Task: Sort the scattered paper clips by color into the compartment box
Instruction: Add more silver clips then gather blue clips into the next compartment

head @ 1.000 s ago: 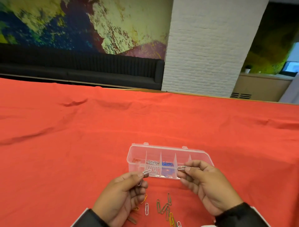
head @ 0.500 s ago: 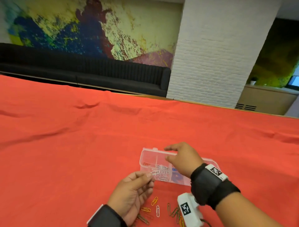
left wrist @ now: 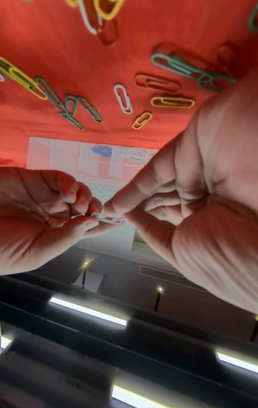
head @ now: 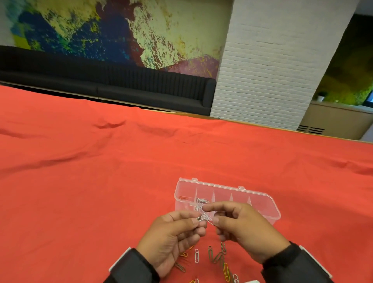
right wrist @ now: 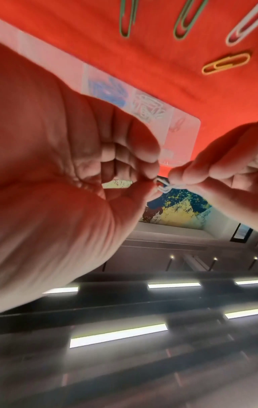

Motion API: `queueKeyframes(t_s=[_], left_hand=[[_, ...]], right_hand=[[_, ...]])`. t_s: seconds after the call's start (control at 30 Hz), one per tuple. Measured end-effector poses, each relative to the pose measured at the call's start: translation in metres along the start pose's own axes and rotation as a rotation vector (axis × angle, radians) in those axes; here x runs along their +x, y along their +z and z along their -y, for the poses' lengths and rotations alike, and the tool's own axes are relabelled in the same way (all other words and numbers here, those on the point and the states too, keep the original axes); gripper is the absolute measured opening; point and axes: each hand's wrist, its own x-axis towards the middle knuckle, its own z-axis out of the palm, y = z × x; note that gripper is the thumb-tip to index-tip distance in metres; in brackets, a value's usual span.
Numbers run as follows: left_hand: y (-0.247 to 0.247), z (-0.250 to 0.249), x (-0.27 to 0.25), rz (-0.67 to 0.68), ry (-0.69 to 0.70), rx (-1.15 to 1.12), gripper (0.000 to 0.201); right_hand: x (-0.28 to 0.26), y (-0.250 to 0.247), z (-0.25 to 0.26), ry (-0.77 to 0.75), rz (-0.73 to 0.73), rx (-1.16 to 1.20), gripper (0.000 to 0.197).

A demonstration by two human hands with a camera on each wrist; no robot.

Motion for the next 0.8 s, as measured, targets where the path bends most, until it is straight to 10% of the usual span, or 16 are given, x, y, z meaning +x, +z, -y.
queueKeyframes(t_s=[0.8], left_hand=[[0.008, 0.009, 0.005, -0.004, 0.038, 0.121, 0.021]], right_hand=[[-0.007, 0.007, -0.036, -0.076, -0.173, 0.158, 0.013]])
